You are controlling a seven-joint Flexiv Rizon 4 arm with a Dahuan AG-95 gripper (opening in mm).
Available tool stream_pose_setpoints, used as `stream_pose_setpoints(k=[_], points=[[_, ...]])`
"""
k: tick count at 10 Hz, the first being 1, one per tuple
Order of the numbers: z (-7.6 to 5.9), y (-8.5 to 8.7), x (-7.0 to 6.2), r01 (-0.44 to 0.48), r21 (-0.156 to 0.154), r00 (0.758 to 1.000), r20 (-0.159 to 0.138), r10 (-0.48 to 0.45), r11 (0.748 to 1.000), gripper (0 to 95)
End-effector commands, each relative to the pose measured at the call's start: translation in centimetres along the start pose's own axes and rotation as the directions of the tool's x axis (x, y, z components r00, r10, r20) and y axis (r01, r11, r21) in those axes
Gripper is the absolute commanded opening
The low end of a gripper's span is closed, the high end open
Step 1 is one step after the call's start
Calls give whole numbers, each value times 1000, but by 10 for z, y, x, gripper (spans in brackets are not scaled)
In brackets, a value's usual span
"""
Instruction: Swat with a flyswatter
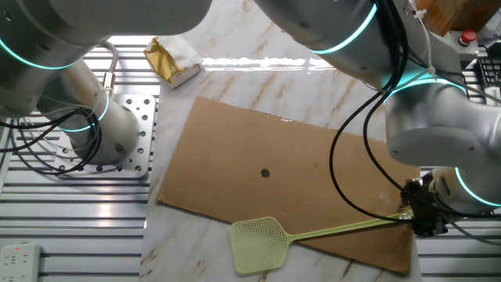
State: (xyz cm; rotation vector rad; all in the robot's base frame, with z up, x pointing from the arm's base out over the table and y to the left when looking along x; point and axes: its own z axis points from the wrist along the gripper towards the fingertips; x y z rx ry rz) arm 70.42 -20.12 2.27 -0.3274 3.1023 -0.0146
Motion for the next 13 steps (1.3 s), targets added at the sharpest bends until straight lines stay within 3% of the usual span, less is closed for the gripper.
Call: stream_pose_setpoints(k=[1, 6, 7, 12, 13], points=[[1, 0, 0, 1, 0, 1000, 1, -1, 1000, 380], [2, 0, -1, 0, 0, 1000, 2, 0, 1000, 380], [2, 0, -1, 0, -1, 1000, 3, 0, 1000, 190], [2, 2, -1, -4, -1, 1000, 5, 4, 1000, 190], [2, 2, -1, -11, -3, 1000, 4, 11, 1000, 0]])
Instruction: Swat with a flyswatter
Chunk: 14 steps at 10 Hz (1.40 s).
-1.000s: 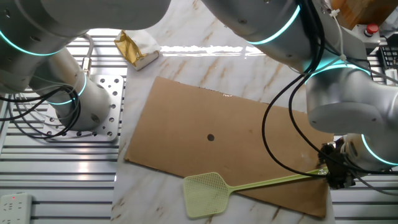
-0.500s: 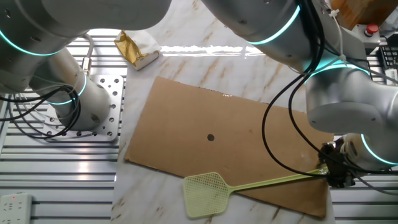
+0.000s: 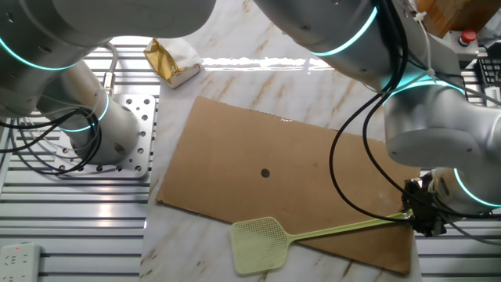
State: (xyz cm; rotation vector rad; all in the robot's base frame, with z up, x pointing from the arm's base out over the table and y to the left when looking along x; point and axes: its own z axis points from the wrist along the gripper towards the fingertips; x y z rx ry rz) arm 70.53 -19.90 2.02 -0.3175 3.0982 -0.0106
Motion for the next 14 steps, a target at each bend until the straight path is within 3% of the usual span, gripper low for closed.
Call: stream_pose_setpoints(k=[1, 6, 14], points=[[0, 0, 0, -5, -3, 1000, 0, 5, 1000, 0], [-1, 0, 0, -15, 0, 1000, -10, 15, 1000, 0], [-23, 9, -5, -33, -10, 999, -33, 32, 999, 0]])
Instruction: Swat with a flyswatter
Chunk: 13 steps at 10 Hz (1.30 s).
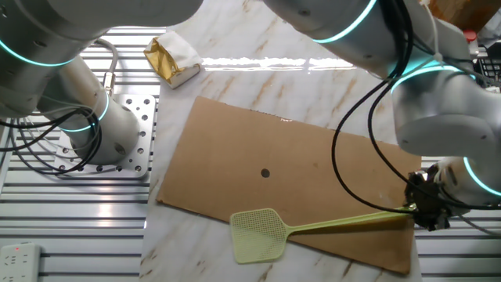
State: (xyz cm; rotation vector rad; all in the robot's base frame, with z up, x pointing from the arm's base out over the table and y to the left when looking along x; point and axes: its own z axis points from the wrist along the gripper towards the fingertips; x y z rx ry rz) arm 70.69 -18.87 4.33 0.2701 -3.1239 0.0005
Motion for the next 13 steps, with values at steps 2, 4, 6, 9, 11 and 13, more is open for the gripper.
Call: stream_pose_setpoints(k=[2, 4, 6, 9, 11, 13], points=[[-1, 0, -1, 1, -6, 1000, -11, -1, 1000, 0], [-1, 1, -2, -1, -6, 1000, -13, 1, 1000, 0], [-3, 1, -3, -2, -7, 1000, -19, 2, 1000, 0], [-8, 4, -5, -11, -8, 999, -32, 11, 1000, 0], [-10, 5, -6, -11, -11, 999, -45, 11, 1000, 0], [-12, 6, -6, -14, -13, 998, -59, 13, 1000, 0]])
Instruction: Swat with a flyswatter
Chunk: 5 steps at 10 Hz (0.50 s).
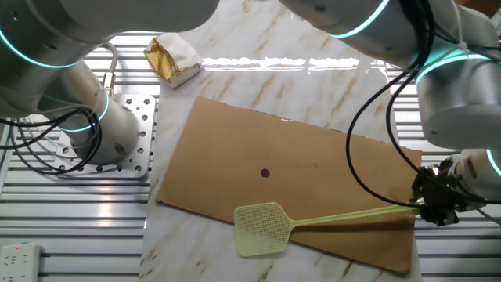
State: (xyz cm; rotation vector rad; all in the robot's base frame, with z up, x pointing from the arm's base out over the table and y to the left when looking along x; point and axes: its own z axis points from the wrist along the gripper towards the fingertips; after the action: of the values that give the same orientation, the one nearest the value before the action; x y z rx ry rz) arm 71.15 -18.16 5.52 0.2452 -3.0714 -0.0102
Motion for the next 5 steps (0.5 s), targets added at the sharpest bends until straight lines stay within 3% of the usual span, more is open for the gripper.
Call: stream_pose_setpoints(k=[1, 5], points=[[-2, 1, -2, -3, -4, 1000, -15, 3, 1000, 0], [-13, 9, -10, -29, -25, 997, -76, 27, 999, 0]])
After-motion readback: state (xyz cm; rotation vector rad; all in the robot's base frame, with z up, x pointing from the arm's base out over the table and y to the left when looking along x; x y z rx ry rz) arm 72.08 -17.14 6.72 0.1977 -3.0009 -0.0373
